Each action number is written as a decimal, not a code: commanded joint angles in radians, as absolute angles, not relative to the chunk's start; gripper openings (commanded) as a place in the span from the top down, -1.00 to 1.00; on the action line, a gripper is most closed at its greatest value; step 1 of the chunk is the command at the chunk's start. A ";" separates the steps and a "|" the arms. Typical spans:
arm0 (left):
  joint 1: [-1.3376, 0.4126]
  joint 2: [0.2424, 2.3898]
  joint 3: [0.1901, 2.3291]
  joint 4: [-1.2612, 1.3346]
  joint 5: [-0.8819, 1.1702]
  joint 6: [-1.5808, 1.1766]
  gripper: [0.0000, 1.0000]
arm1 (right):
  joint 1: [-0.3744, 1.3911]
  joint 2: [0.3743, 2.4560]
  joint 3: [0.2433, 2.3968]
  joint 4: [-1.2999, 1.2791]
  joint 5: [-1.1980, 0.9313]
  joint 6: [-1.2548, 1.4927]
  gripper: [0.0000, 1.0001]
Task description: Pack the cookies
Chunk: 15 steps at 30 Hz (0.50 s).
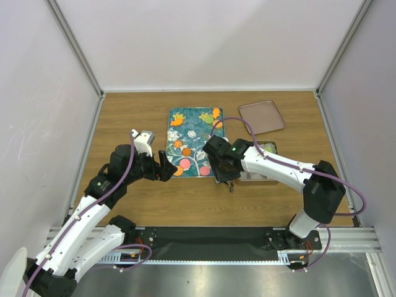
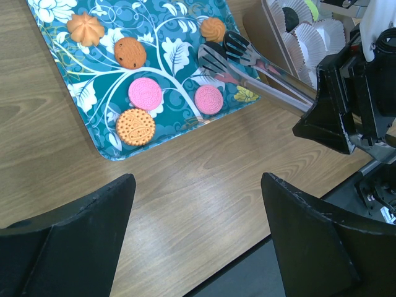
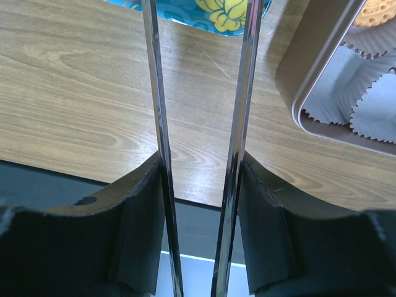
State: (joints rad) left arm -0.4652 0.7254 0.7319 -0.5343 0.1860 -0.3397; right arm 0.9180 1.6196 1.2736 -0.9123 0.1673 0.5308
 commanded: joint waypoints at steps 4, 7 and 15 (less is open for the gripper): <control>-0.472 0.712 0.730 -0.509 0.186 -0.336 -0.78 | 0.914 1.625 1.296 -0.905 0.176 0.523 0.05; -0.472 0.712 0.730 -0.511 0.186 -0.336 -0.78 | 0.916 1.623 1.313 -0.920 0.184 0.518 0.11; -0.472 0.712 0.730 -0.511 0.179 -0.336 -0.79 | 0.916 1.579 1.393 -0.973 0.218 0.509 0.36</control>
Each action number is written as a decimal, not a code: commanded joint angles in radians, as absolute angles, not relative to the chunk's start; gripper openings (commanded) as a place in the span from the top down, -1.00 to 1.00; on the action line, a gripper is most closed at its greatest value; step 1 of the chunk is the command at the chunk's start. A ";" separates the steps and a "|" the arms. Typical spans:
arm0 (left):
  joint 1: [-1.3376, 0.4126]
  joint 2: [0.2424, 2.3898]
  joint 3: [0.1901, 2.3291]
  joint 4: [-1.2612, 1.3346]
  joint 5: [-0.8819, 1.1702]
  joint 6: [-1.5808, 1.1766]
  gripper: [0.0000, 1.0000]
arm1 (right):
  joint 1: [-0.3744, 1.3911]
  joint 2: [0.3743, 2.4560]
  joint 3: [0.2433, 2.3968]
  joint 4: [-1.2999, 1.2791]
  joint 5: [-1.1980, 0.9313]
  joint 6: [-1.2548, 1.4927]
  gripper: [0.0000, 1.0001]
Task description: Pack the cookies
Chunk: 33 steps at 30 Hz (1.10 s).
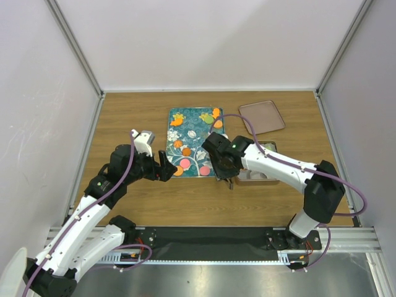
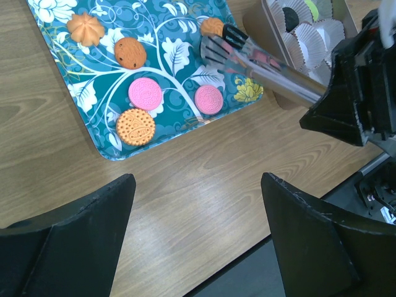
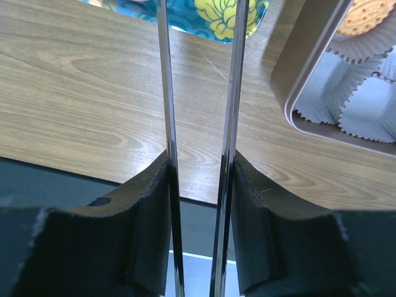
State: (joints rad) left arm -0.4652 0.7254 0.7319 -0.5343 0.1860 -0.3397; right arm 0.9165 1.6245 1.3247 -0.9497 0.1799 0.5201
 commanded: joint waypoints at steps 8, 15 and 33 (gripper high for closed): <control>-0.471 0.713 0.730 -0.509 0.179 -0.336 -0.78 | 0.891 1.433 1.411 -1.049 0.268 0.532 0.37; -0.474 0.712 0.730 -0.511 0.184 -0.336 -0.78 | 0.832 1.215 1.272 -1.112 0.310 0.603 0.35; -0.476 0.710 0.729 -0.506 0.204 -0.334 -0.78 | 0.761 1.014 0.948 -1.115 0.278 0.729 0.33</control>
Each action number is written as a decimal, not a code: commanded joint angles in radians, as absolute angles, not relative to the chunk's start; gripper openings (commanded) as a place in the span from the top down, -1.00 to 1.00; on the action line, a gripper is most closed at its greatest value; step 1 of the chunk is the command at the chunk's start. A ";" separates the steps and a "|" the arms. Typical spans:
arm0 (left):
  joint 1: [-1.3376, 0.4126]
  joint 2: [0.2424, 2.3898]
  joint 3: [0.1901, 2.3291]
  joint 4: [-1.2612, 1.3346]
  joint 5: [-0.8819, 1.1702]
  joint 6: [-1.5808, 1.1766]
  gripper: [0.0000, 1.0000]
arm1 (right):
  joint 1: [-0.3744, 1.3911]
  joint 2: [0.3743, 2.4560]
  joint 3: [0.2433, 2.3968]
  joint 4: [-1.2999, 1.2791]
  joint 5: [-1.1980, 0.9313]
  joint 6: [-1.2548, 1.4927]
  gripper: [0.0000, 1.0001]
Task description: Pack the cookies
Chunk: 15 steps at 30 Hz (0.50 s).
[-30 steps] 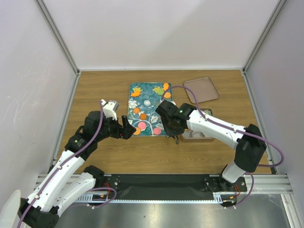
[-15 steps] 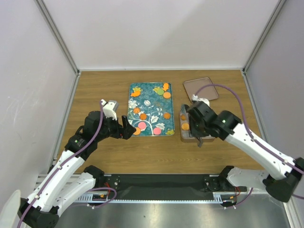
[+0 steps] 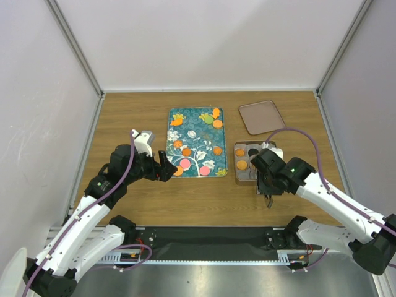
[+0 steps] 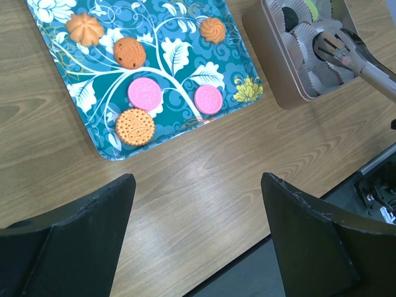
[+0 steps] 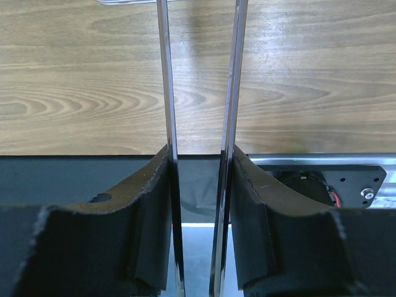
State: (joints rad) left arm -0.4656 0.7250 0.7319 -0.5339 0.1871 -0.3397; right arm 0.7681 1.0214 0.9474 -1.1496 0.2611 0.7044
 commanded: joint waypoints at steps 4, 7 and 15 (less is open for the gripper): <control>-0.476 0.709 0.729 -0.505 0.201 -0.334 -0.78 | 0.744 1.023 0.942 -1.101 0.282 0.721 0.31; -0.477 0.709 0.729 -0.505 0.202 -0.334 -0.79 | 0.723 1.026 0.939 -1.082 0.275 0.704 0.30; -0.477 0.707 0.729 -0.505 0.202 -0.334 -0.78 | 0.710 1.061 0.936 -1.052 0.249 0.678 0.27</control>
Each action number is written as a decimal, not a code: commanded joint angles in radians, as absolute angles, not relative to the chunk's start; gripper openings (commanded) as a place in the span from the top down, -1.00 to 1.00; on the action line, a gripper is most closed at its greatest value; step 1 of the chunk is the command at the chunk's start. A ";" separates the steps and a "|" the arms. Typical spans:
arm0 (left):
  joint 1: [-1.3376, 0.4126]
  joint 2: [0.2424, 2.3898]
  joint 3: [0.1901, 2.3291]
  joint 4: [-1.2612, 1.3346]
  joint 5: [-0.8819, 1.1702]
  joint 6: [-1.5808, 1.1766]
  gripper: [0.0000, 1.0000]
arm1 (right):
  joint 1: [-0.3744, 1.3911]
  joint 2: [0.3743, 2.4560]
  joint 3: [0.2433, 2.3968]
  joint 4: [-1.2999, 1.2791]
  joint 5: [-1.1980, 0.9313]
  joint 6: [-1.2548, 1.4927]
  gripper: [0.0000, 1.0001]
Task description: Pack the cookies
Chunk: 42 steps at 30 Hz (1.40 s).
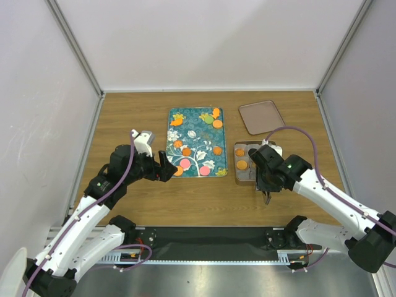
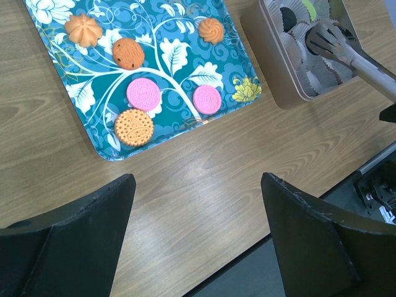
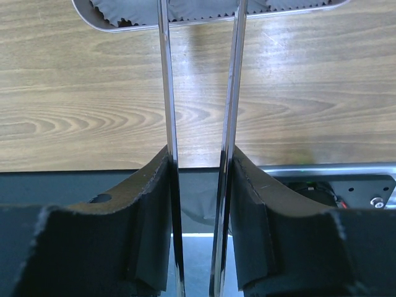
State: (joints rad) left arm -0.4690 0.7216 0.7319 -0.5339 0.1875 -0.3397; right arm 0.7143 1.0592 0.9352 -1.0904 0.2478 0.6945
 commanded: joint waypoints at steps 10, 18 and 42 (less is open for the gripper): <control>-0.479 0.709 0.729 -0.506 0.201 -0.334 -0.79 | 0.703 1.075 0.923 -1.042 0.250 0.670 0.05; -0.479 0.707 0.729 -0.506 0.201 -0.334 -0.79 | 0.701 1.077 0.945 -1.054 0.250 0.667 -0.04; -0.480 0.680 0.739 -0.531 0.103 -0.345 -0.78 | 0.980 1.527 1.419 -0.898 0.180 0.552 0.09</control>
State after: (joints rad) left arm -0.4725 0.7059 0.7319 -0.5358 0.1600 -0.3401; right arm 0.9497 1.4647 1.3640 -0.9611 0.2123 0.5888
